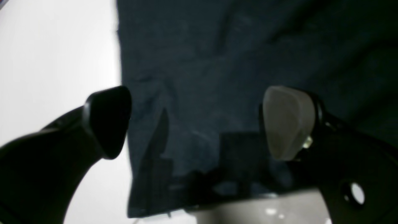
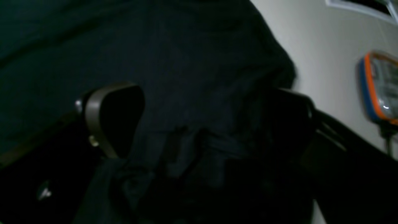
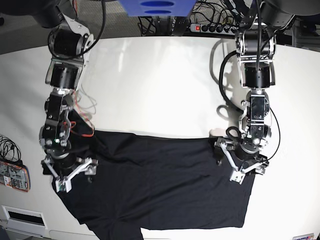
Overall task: Fold the T-shirt properly
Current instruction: 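Lower the held shoulder edge onto the shirt body with both grippers, then regrasp the shirt edge with both grippers, then drag the held shirt edge back toward the robot with both grippers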
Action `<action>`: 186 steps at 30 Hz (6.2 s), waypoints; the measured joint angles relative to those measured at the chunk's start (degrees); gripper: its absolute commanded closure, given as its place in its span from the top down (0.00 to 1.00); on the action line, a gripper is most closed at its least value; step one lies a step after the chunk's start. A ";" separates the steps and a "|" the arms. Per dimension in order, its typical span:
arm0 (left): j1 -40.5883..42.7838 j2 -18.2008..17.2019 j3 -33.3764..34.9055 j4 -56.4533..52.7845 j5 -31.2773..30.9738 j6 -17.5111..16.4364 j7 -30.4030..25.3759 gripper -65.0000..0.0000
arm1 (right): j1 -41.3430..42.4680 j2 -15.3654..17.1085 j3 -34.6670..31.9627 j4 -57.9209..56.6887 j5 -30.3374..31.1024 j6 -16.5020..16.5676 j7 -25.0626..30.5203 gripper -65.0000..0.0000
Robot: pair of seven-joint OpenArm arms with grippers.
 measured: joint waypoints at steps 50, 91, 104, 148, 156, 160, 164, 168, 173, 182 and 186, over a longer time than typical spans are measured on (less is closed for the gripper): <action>-2.89 -5.35 -4.11 -7.21 -19.67 -6.01 0.76 0.45 | -2.47 0.35 -2.23 -5.79 0.00 -0.22 0.94 0.96; 4.46 -7.72 -1.88 -15.26 -22.80 -8.24 -10.47 0.44 | -13.88 0.68 -4.87 -7.50 2.62 -0.39 13.60 0.96; 12.52 -8.90 -3.32 -5.81 -22.36 -7.93 -9.68 0.44 | -16.20 0.68 -4.87 -5.68 2.84 -0.37 14.23 0.96; -5.05 -7.17 0.07 -17.97 -16.15 -7.37 1.11 0.44 | -18.67 0.72 -4.87 -4.15 3.06 -0.42 15.76 0.96; -5.25 -7.08 -0.02 -17.29 -16.65 -7.34 5.95 0.44 | -18.67 0.72 -4.87 -4.15 3.06 -0.42 15.78 0.96; -7.06 -6.95 0.13 -17.70 -16.55 -7.52 11.15 0.44 | -18.69 0.72 -4.90 -4.15 3.04 -0.42 15.78 0.96; -8.33 -7.43 0.66 -22.45 -16.20 -8.17 9.73 0.44 | -18.69 0.72 -4.98 -4.15 3.04 -0.44 15.80 0.96; -9.79 -7.26 1.86 -26.38 -14.21 -5.38 5.03 0.44 | -18.67 0.70 -4.98 -4.15 3.04 -0.44 15.78 0.96; -8.46 -7.28 1.88 -26.43 -14.51 -4.50 1.22 0.44 | -18.69 0.70 -4.98 -4.15 3.04 -0.44 15.78 0.96; -8.33 -7.28 1.88 -26.43 -14.60 -4.33 1.01 0.44 | -18.69 0.70 -4.98 -4.15 3.04 -0.44 15.78 0.96; -6.21 -7.21 1.73 -24.48 -15.13 -3.30 -0.76 0.44 | -18.69 0.70 -4.98 -4.15 3.04 -0.42 15.78 0.96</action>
